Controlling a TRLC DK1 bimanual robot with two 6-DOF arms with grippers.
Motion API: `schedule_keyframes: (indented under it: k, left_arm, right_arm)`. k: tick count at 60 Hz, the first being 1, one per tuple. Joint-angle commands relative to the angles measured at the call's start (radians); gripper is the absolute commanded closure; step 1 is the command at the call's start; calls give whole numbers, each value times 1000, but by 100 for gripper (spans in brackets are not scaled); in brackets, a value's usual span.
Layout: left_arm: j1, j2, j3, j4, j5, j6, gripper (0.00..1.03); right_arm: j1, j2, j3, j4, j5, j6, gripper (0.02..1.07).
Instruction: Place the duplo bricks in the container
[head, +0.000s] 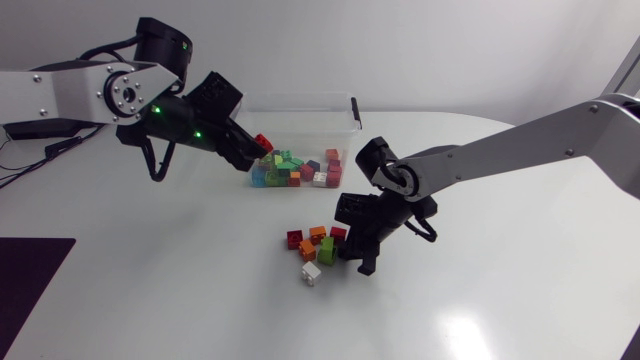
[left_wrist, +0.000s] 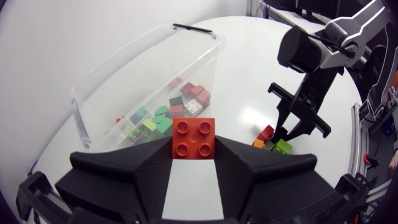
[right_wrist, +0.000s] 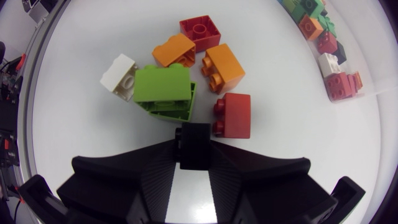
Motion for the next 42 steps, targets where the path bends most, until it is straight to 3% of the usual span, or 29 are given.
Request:
schedule_keyframes:
  k: [1,22,42]
  left_arm:
    - [18,-9,61,1,24,-34,71]
    - [42,164,269,112,26,-158,70]
    - [67,380,533,101,-13,-221,66]
  right_arm:
    - [4,19,23,-47,-12,-29,87]
    - [-17,-208,39,-197,-13,-24,88]
    - [-29,-274,189,-263,-28,38,88]
